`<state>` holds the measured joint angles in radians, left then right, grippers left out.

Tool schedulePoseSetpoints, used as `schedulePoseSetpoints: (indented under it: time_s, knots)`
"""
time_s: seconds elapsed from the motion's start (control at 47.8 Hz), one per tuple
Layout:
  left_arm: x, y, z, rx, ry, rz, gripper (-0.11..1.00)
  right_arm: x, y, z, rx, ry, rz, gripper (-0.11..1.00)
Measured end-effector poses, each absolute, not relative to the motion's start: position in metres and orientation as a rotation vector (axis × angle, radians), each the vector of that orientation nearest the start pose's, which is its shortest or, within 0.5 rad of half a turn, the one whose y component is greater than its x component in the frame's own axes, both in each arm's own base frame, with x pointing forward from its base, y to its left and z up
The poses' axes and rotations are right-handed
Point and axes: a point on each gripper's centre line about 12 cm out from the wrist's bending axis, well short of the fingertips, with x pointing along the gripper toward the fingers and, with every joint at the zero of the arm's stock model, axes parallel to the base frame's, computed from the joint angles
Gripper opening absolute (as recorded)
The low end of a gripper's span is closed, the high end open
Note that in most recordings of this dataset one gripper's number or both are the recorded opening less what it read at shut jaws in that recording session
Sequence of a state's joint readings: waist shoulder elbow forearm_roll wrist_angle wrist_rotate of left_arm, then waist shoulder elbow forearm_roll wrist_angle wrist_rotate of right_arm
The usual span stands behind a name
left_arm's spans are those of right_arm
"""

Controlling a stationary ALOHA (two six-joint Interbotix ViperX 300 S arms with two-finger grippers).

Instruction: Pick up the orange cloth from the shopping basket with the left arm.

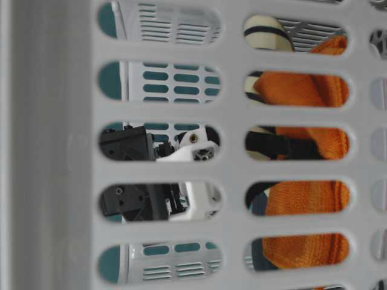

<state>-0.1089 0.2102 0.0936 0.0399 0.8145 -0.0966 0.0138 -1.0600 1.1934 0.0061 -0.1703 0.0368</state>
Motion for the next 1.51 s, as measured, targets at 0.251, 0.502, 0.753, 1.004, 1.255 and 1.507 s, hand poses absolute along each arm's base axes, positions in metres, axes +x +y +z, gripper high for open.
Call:
schedulePoseSetpoints:
  time_s: [0.251, 0.502, 0.753, 1.004, 1.255, 1.507]
  knots:
    - [0.461, -0.047, 0.261, 0.01, 1.069, -0.031, 0.06, 0.181, 0.003, 0.291, 0.042, -0.044, 0.015, 0.0]
    - [0.46, -0.046, 0.344, 0.013, 1.063, -0.026, 0.06, 0.18, 0.003, 0.292, 0.042, -0.05, 0.016, 0.0]
    - [0.445, -0.044, 0.403, 0.041, 1.087, -0.038, 0.06, 0.18, 0.002, 0.293, 0.042, -0.053, 0.014, 0.0]
    - [0.441, -0.043, 0.411, 0.038, 1.107, -0.032, 0.06, 0.178, 0.003, 0.295, 0.042, -0.064, 0.016, 0.0]
    - [0.441, -0.041, 0.41, 0.035, 1.112, -0.028, 0.06, 0.176, 0.003, 0.294, 0.042, -0.047, 0.016, 0.0]
    - [0.441, -0.041, 0.41, 0.034, 1.112, -0.029, 0.06, 0.176, 0.003, 0.293, 0.042, -0.044, 0.016, 0.0]
